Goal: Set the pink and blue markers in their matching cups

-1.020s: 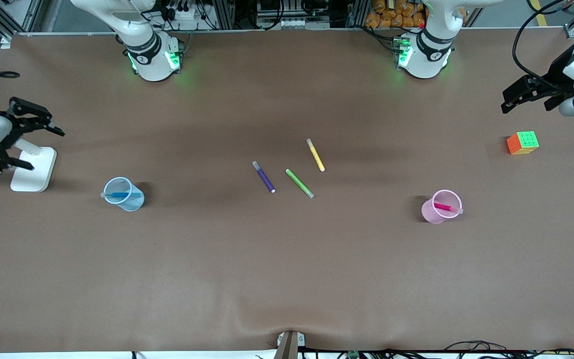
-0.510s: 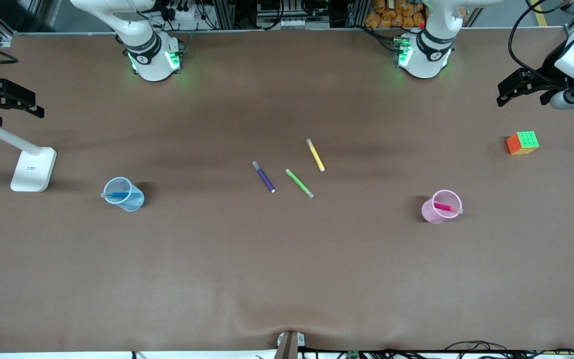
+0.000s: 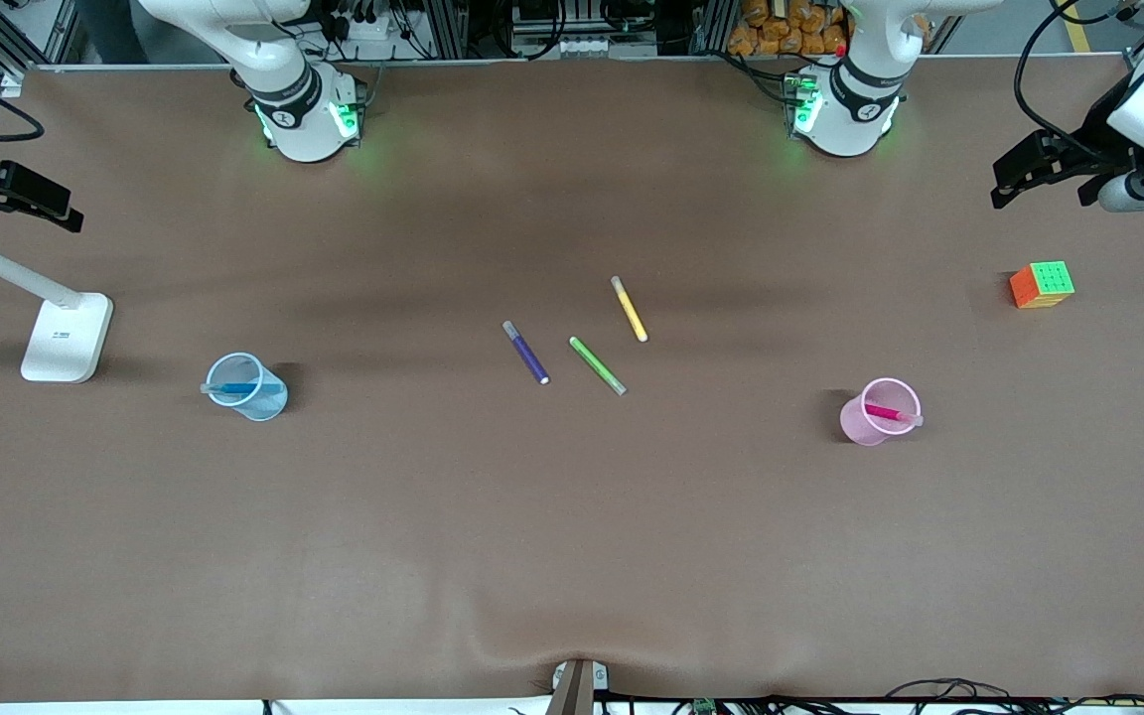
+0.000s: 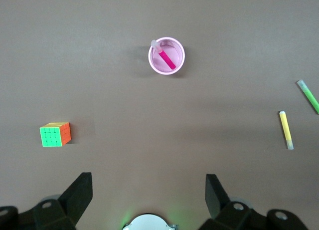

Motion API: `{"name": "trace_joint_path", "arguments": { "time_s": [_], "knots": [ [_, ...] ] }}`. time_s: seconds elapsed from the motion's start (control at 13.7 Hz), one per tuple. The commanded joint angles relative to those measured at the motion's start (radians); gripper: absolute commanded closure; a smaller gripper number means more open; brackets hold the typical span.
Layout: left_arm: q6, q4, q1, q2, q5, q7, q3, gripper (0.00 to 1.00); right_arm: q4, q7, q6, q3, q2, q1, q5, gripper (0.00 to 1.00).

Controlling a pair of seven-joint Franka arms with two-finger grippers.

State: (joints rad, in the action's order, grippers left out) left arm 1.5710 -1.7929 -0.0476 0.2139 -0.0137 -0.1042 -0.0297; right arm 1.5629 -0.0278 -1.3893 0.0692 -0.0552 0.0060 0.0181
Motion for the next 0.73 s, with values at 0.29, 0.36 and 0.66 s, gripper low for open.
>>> {"name": "trace_joint_path", "arguments": {
  "time_s": [0.29, 0.36, 0.66],
  "knots": [
    [-0.037, 0.078, 0.008, -0.05, 0.006, 0.008, -0.004, 0.0, 0.031, -0.029, 0.003, 0.015, -0.038, 0.034, -0.023, 0.0],
    [-0.043, 0.078, 0.008, -0.05, 0.006, 0.006, -0.004, 0.0, 0.031, -0.029, 0.003, 0.015, -0.038, 0.035, -0.023, 0.0],
    [-0.065, 0.079, 0.011, -0.048, 0.001, -0.002, -0.003, 0.0, 0.031, -0.029, 0.001, 0.015, -0.037, 0.04, -0.023, 0.0]
  ]
}}
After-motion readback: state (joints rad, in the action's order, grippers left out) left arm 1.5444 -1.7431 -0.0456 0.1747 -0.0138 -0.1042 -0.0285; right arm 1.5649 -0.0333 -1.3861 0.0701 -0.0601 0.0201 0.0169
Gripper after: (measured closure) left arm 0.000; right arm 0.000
